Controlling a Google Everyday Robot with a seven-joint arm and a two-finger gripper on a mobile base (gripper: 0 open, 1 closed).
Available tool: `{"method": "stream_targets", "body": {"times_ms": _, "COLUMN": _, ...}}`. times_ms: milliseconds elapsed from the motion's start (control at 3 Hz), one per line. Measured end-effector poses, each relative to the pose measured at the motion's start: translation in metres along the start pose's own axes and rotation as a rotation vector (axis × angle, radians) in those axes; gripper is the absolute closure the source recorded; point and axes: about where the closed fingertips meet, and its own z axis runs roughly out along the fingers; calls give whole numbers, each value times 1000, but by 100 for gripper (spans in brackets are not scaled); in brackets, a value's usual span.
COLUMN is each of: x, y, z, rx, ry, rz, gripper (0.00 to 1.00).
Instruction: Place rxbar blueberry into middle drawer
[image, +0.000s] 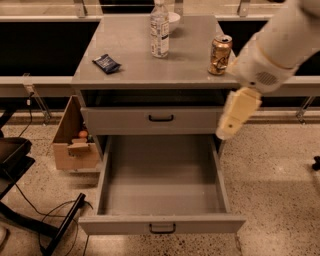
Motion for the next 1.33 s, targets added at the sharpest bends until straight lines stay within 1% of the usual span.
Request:
{"method": "stream_targets", "body": {"times_ms": 333, "x": -47, "y": -26, "z": 35, "rx": 41, "ry": -47, "rz": 46, "gripper": 0}}
{"method": "stream_targets", "body": {"times_ms": 667, "x": -98, "y": -50, "z": 47, "rx": 117, "ry": -68, "rz": 96, "gripper": 0}}
{"method": "stream_targets", "body": {"times_ms": 1000, "x": -153, "y": -88, "z": 59, "rx": 205, "ry": -18, "rz": 177, "gripper": 0}}
{"method": "stream_targets", "body": {"times_ms": 1333, "x": -155, "y": -85, "z": 61, "rx": 200, "ry": -24, "rz": 203, "gripper": 0}}
